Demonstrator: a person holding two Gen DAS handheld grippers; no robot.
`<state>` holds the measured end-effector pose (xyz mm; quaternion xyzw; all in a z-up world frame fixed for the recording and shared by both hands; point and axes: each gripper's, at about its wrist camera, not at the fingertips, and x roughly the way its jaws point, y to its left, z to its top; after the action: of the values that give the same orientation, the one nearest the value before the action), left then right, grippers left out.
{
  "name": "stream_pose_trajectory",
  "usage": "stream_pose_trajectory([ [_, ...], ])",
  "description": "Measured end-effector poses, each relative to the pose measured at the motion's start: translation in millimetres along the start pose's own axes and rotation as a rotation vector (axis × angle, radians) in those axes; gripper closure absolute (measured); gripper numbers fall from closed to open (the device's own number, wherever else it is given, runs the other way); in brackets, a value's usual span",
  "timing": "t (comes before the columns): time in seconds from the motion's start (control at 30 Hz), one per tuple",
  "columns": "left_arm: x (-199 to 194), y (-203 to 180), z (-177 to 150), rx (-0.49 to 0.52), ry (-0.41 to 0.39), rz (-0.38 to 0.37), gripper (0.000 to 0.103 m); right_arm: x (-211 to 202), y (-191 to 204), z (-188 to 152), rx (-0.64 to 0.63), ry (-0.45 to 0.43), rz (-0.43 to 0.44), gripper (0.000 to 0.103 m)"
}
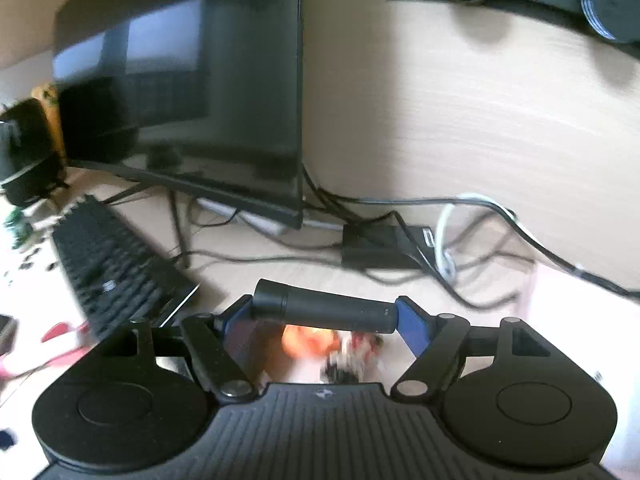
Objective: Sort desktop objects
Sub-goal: 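Grasp the black foam tube with the right gripper, then set the black foam tube down on the desk with the right gripper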
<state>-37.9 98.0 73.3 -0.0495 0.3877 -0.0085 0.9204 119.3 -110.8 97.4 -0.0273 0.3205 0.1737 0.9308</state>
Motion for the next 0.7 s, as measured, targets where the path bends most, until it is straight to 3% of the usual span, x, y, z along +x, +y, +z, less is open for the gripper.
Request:
stream_pose_trajectory([
  [0.1,8.2,-11.8,-4.2,0.051,0.021,0.018,0.003,-27.7,-1.2,-30.3,-0.040,0.067,0.054,0.027],
  [0.23,27.4,-20.7,-7.2,0.112,0.033,0.061,0.003,-55.2,24.9,-87.6,-0.245,0.129,0.070,0.027],
  [0.3,31.1,-22.2,-4.0,0.127,0.013,0.066,0.003,-60.1,38.0,-109.4,-0.318,0.161,0.063,0.027],
  [0.37,35.2,-22.0,0.7,0.136,-0.014,0.069,0.003,-63.7,44.8,-126.2,-0.351,0.190,0.110,0.027],
  [0.53,44.6,-5.3,16.3,0.080,-0.021,0.154,0.003,-46.3,68.8,-137.1,-0.367,0.174,0.161,0.027],
  [0.67,31.6,12.6,18.2,0.046,-0.033,0.154,0.003,-38.0,77.0,-128.7,-0.350,0.137,0.129,0.026],
  [0.7,28.1,15.6,16.5,0.039,-0.034,0.155,0.003,-44.4,72.1,-127.0,-0.336,0.125,0.137,0.020],
])
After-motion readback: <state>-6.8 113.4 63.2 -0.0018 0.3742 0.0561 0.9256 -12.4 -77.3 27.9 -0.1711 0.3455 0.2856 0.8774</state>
